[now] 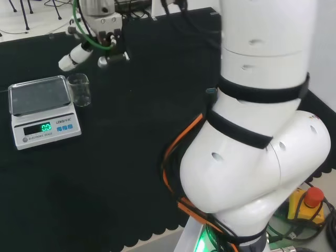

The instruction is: Pick up the beaker.

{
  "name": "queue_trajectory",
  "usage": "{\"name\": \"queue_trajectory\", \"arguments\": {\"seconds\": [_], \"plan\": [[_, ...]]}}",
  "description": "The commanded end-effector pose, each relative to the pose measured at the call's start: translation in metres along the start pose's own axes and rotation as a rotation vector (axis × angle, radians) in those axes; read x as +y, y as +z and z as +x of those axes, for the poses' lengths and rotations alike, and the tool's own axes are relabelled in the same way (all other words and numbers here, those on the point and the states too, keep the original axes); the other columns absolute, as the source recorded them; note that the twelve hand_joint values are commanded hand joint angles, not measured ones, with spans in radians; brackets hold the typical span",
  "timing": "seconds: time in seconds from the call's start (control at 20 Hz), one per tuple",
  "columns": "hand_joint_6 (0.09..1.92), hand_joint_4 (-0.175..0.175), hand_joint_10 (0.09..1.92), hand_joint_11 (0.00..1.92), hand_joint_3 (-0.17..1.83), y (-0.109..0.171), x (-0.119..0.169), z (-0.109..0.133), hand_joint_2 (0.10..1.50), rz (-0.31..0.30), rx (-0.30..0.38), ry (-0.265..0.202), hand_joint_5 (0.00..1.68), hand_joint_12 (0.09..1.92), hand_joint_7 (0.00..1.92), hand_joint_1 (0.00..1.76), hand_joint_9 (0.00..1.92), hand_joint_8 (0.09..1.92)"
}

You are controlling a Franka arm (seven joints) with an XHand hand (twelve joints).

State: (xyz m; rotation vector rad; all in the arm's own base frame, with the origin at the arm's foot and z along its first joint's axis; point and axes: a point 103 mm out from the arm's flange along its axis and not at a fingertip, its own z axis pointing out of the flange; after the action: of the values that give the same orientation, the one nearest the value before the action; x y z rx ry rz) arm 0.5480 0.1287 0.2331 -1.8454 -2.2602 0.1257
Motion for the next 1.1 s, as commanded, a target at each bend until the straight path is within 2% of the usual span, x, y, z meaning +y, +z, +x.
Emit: {"name": "queue_trajectory", "arguments": {"seconds": [0.05,0.2,0.45,0.8,1.1], "plan": [[0.09,0.037,0.85,0.0,0.12,0.048,0.038,-0.023,0.7,0.1,-0.01,0.066,0.12,1.47,0.14,0.58,0.22,0.72],[0.09,0.037,0.85,0.0,0.12,0.056,0.037,-0.03,0.7,0.116,-0.014,0.074,0.13,1.47,0.14,0.58,0.21,0.72],[0.09,0.037,0.85,0.0,0.11,0.069,0.039,-0.026,0.7,0.143,-0.033,0.062,0.13,1.47,0.14,0.58,0.21,0.72],[0.09,0.038,0.85,0.0,0.11,0.078,0.058,-0.015,0.7,0.171,-0.073,0.046,0.12,1.47,0.14,0.59,0.21,0.72],[0.09,0.039,0.85,0.0,0.11,0.088,0.071,-0.019,0.7,0.195,-0.091,0.057,0.12,1.47,0.14,0.59,0.2,0.72]]}}
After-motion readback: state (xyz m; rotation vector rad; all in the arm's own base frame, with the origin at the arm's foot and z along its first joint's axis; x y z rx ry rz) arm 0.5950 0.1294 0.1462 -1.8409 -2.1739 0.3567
